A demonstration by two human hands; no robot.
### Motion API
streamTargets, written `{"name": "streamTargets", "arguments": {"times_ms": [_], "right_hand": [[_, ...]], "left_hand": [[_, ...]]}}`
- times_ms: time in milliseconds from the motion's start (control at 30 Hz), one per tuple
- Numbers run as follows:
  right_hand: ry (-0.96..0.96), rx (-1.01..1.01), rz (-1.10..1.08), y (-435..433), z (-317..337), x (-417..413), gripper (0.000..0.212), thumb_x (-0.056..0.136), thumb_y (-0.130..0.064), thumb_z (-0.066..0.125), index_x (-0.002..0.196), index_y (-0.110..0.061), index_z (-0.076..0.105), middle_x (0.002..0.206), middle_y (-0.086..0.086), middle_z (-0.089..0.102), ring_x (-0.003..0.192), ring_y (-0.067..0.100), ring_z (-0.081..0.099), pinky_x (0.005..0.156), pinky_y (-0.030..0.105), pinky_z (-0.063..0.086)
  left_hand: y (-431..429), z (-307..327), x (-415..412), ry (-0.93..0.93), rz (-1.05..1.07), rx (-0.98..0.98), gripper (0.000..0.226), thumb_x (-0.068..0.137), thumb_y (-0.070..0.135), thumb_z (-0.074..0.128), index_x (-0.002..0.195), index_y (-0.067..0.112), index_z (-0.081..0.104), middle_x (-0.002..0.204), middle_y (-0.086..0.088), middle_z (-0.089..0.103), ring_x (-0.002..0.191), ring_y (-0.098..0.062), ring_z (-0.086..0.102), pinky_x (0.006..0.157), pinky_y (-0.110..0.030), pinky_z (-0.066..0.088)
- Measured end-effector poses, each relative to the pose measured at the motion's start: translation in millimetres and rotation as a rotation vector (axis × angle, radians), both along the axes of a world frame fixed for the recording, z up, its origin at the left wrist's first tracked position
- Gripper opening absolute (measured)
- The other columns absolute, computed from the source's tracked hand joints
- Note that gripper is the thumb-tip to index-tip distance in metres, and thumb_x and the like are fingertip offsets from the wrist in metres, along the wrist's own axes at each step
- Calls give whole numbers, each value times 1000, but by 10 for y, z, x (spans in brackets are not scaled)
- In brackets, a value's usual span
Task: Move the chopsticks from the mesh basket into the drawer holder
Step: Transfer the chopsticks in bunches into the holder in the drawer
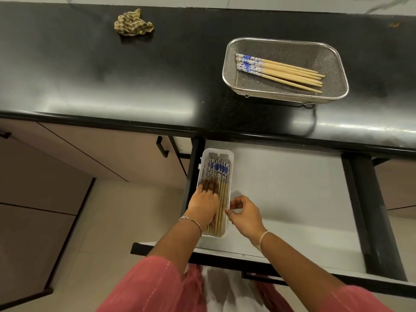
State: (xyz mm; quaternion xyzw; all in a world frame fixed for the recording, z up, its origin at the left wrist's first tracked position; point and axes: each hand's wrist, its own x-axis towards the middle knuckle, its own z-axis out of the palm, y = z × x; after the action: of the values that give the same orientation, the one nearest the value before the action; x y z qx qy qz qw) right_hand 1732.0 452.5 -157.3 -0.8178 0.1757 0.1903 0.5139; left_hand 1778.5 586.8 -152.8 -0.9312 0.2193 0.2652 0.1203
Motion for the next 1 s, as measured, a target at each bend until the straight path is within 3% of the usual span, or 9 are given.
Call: {"name": "streamTargets", "arguments": {"times_ms": [167,400,567,667,833,1000], "right_hand": [[0,6,1,-3,-9,0,23,81,-14,73,83,-26,54,84,-7,62,81,22,65,81,38,56],[6,7,-5,6,-19,-3,24,82,-14,72,82,-28,53,86,-6,63,83,24,66,81,41,57],[-2,6,-8,1,-26,-4,25,82,-14,72,81,-29,52,85,-6,62,83,25,66,82,42,56],[-3,9,-16,3,-35,-5,24,82,-14,72,81,-28,53,85,-5,63,83,25,67,82,42,57],[-12,15,-17,1,-40,-11,24,81,-13,73,81,-27,54,84,-6,62,83,26,67,82,44,56],[-19,8,-11,-7,-49,-4,26,80,-12,73,81,-28,53,86,-4,63,84,25,66,83,44,56]], "left_hand": [[-33,102,10,-13,-57,110,41,91,28,61,126,8,54,125,-8,62,127,-27,50,119,-47,-2],[2,64,-17,1,-28,-30,49,87,27,64,129,11,47,132,-9,57,130,-29,48,119,-50,2],[1,3,-26,-11,11,-95,61,82,43,68,127,10,45,122,-9,61,120,-29,56,119,-48,8],[-11,-9,-22,-12,24,-91,63,83,39,68,131,7,43,124,-10,60,122,-29,54,120,-48,9],[-23,-8,-24,1,3,-32,48,87,30,64,126,8,48,125,-9,61,122,-27,55,121,-48,6],[-45,31,-18,10,-5,-25,56,85,29,67,132,7,45,130,-10,58,126,-28,51,119,-49,4]]}}
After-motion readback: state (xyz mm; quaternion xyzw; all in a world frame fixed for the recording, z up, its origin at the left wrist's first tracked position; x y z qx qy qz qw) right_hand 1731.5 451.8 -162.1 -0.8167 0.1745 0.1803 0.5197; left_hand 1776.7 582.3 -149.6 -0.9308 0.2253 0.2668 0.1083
